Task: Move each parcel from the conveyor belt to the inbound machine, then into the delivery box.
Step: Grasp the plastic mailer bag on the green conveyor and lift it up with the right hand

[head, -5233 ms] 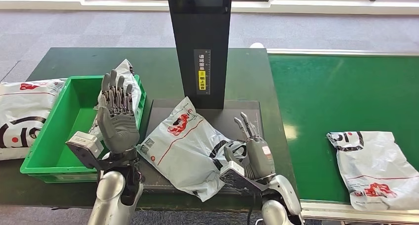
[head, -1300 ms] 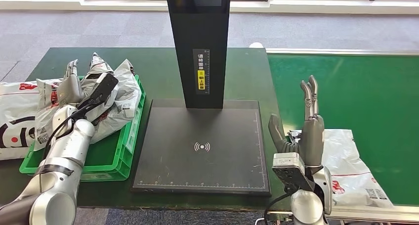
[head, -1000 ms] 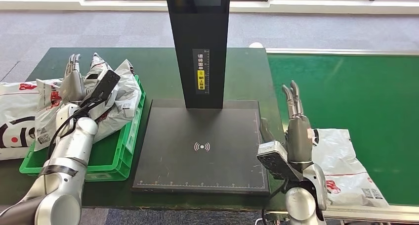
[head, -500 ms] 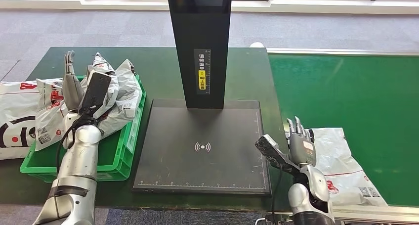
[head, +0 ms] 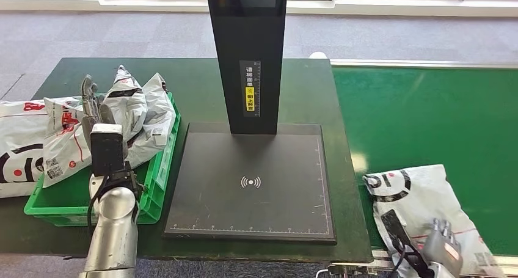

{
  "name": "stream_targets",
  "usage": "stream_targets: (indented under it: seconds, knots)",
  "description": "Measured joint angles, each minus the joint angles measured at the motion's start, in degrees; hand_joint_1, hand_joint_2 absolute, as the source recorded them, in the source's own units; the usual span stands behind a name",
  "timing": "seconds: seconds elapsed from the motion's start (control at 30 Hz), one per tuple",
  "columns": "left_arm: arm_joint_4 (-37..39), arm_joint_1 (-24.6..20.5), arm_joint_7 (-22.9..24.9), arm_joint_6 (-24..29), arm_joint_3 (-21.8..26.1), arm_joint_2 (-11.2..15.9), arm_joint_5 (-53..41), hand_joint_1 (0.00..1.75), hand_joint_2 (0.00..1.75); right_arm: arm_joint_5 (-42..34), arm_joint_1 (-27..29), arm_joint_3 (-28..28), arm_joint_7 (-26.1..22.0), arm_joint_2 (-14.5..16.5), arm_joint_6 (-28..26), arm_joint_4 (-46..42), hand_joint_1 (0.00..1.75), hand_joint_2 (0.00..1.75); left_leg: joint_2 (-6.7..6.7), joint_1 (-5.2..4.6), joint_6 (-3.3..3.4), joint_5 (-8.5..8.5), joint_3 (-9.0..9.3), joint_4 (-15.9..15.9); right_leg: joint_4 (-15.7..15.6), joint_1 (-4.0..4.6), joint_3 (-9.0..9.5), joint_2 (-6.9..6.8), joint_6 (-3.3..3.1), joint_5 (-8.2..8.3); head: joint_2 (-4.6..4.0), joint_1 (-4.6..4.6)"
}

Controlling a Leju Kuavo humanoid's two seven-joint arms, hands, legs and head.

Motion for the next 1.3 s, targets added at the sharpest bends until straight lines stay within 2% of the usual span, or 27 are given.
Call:
stream_targets:
  seconds: [0.17, 0.4, 0.53, 0.73, 1.1, 1.3]
  knots:
    - [-1.6, 1.2, 0.0, 0.0, -0.9, -0.7, 0.2, 0.00, 0.00, 0.6, 1.3, -6.0, -0.4, 1.3, 0.2, -2.7, 0.00, 1.75, 0.08, 0.00, 0.00, 0.00, 0.03, 0.0, 0.0, -0.01, 0.01, 0.07, 0.00, 0.01, 0.00, -0.01]
    - [-2.5, 1.9, 0.0, 0.0, -1.3, -1.0, 0.7, 0.00, 0.00, 0.9, 1.7, -9.2, 0.3, 2.5, -0.4, -4.6, 0.01, 1.75, 0.13, 0.00, 0.01, 0.02, 0.10, 0.0, 0.0, -0.01, 0.06, 0.12, 0.00, 0.02, 0.00, -0.01]
    - [-2.8, 2.8, 0.0, -0.2, -1.3, -1.1, 1.4, 0.00, 0.00, 2.1, 1.6, -10.5, -0.2, 3.2, 0.9, -5.9, 1.75, 1.75, 0.16, 0.00, 0.00, 0.01, 0.09, 0.0, 0.0, 0.00, 0.07, 0.16, 0.00, 0.02, 0.00, 0.01]
    - [-2.7, 3.1, -0.1, -0.9, -1.5, -1.4, 2.6, 0.00, 0.00, 5.0, -2.1, -9.5, 0.6, 2.5, 1.9, -1.3, 1.75, 1.75, 0.18, 0.00, 0.01, 0.02, 0.10, 0.0, 0.0, 0.00, 0.11, 0.19, 0.02, 0.03, 0.00, 0.00]
    - [-1.8, 3.9, -1.2, -2.2, -1.7, -1.4, 6.0, 0.00, 0.00, 6.0, -6.3, -2.4, -0.2, -1.0, 0.8, 8.8, 1.75, 1.75, 0.19, 0.01, 0.01, 0.02, 0.23, 0.0, 0.0, 0.02, 0.21, 0.23, 0.02, 0.06, 0.00, -0.01]
    - [-2.1, 6.1, -2.4, -2.4, -1.7, -1.4, 7.5, 0.00, 0.00, 3.4, -6.3, -1.1, -1.4, -1.3, -5.4, 8.7, 1.75, 1.75, 0.20, -0.01, 0.01, 0.02, 0.21, 0.0, 0.0, -0.01, 0.21, 0.22, 0.02, 0.06, 0.00, 0.01]
